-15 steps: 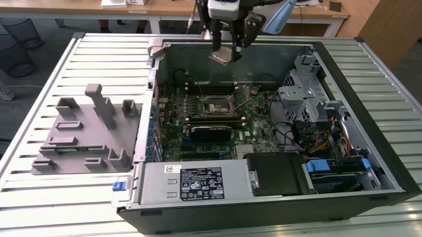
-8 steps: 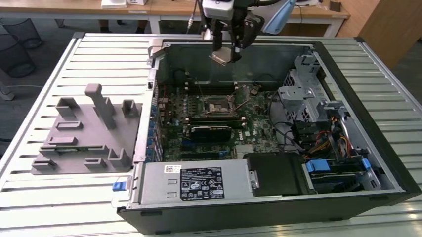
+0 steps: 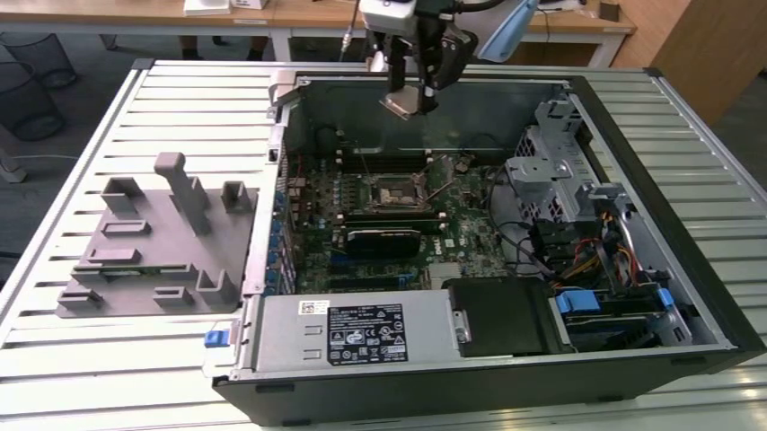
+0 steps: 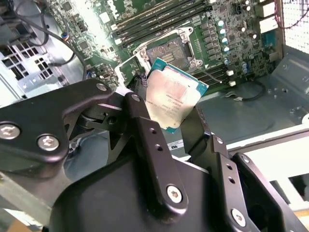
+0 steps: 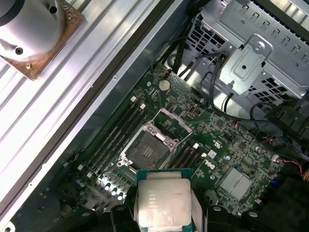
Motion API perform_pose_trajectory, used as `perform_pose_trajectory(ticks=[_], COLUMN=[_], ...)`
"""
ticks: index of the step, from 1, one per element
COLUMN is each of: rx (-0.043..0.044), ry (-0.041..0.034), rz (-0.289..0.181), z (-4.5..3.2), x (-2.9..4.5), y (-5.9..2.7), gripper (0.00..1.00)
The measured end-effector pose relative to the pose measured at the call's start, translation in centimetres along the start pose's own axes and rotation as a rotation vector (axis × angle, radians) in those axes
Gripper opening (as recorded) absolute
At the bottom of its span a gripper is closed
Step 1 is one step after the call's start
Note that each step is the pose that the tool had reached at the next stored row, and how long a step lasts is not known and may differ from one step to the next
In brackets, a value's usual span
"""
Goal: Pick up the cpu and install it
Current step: 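Place the cpu into insertion slot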
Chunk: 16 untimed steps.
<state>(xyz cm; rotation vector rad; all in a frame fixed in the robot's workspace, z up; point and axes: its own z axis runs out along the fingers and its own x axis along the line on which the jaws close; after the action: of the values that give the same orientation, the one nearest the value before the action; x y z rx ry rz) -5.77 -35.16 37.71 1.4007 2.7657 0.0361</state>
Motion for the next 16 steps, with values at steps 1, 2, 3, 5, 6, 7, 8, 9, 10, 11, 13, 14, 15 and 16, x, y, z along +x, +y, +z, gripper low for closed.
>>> perform_pose_trajectory(ticks=[1, 2, 3, 5, 6, 7, 8, 9, 10, 11, 13, 14, 15, 16], rx=[0.0003, 0.0005, 0.0007, 0.0013, 0.0015, 0.0018, 0.002, 0.0023, 0.0025, 0.0028, 0.0033, 0.0036, 0.0039, 0.0042], ry=[-0.0004, -0.0008, -0.0011, -0.0019, -0.0023, -0.0027, -0.0031, -0.0035, -0.0039, -0.0043, -0.005, -0.0055, -0.0059, -0.0063], rz=[0.01, 0.019, 0.029, 0.048, 0.058, 0.068, 0.078, 0.088, 0.098, 0.108, 0.128, 0.139, 0.15, 0.16], z=[0.01, 0.01, 0.02, 0.03, 0.04, 0.04, 0.05, 0.05, 0.06, 0.07, 0.08, 0.08, 0.09, 0.09], x=[0.0, 0.0, 0.01, 0.01, 0.01, 0.02, 0.02, 0.02, 0.02, 0.03, 0.03, 0.03, 0.03, 0.04], y=[0.0, 0.0, 0.0, 0.01, 0.01, 0.01, 0.01, 0.01, 0.01, 0.02, 0.02, 0.02, 0.02, 0.02], gripper=[0.53, 0.53, 0.53, 0.53, 0.53, 0.53, 0.53, 0.53, 0.53, 0.53, 0.53, 0.53, 0.53, 0.53])
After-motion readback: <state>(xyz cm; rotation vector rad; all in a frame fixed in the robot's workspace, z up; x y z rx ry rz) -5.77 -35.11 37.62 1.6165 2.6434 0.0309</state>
